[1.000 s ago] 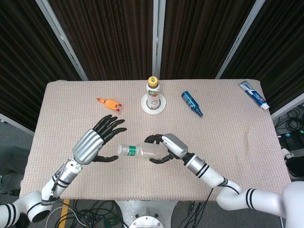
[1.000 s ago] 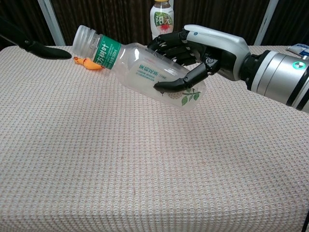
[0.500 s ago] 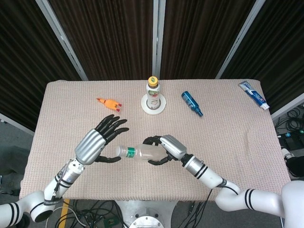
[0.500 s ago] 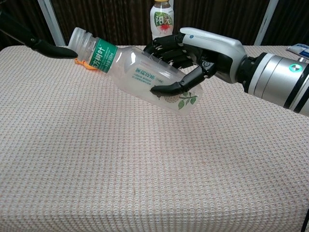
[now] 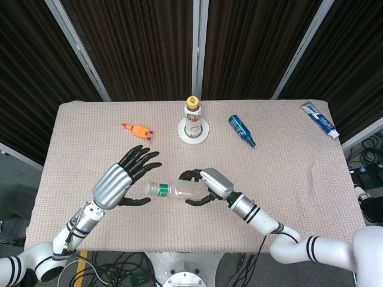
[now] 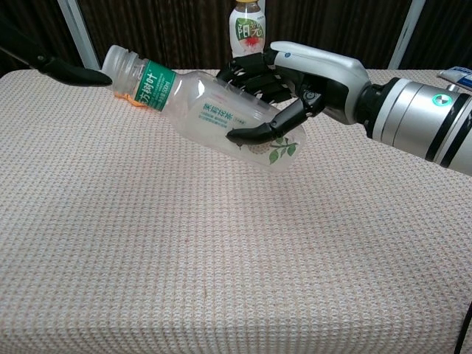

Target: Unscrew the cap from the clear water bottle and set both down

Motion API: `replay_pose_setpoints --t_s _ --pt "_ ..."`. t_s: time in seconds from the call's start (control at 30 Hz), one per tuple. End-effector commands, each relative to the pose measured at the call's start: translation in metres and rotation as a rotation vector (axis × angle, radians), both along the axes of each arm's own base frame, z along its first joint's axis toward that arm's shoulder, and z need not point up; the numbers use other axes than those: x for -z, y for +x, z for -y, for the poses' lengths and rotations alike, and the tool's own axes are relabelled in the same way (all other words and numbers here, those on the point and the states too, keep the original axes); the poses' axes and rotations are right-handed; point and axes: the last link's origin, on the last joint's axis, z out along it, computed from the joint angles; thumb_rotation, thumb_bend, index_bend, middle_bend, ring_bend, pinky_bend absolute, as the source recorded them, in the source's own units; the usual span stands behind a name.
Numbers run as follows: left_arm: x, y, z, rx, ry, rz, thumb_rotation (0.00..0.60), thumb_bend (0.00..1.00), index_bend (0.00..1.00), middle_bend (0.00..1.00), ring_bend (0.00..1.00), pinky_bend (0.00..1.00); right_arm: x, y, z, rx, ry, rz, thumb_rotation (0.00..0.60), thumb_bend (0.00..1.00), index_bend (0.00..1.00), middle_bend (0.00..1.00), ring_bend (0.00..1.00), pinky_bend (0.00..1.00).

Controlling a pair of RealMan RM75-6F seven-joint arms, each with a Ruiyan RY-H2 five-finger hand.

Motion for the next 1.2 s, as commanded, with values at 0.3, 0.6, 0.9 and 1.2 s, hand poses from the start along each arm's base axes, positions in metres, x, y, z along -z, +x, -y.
replay_pose_setpoints --t_s 0.3,0.6,0.9,1.2 --pt "0.000 0.003 -0.001 0.006 0.010 0.005 0.600 0.05 0.17 0.06 0.02 0.00 0.001 0.003 -0.005 -0.026 0.004 -0.004 0.600 0.42 0.61 0.53 0.38 0.48" --pt "-0.004 0.007 0.002 0.026 0.020 0.005 0.600 0.05 0.17 0.06 0.02 0.00 0.006 0.002 -0.003 -0.020 0.006 -0.026 0.600 0.42 0.61 0.53 0.38 0.49" --pt "-0.005 -0.002 0.005 0.012 0.000 -0.034 0.600 0.05 0.22 0.06 0.02 0.00 -0.001 -0.007 -0.005 -0.009 -0.004 -0.012 0.600 0.42 0.61 0.53 0.38 0.49" --pt "-0.004 -0.007 0.006 -0.008 -0.040 -0.058 0.600 0.16 0.31 0.06 0.02 0.00 -0.005 -0.009 -0.006 -0.009 0.001 0.015 0.600 0.42 0.61 0.53 0.38 0.49"
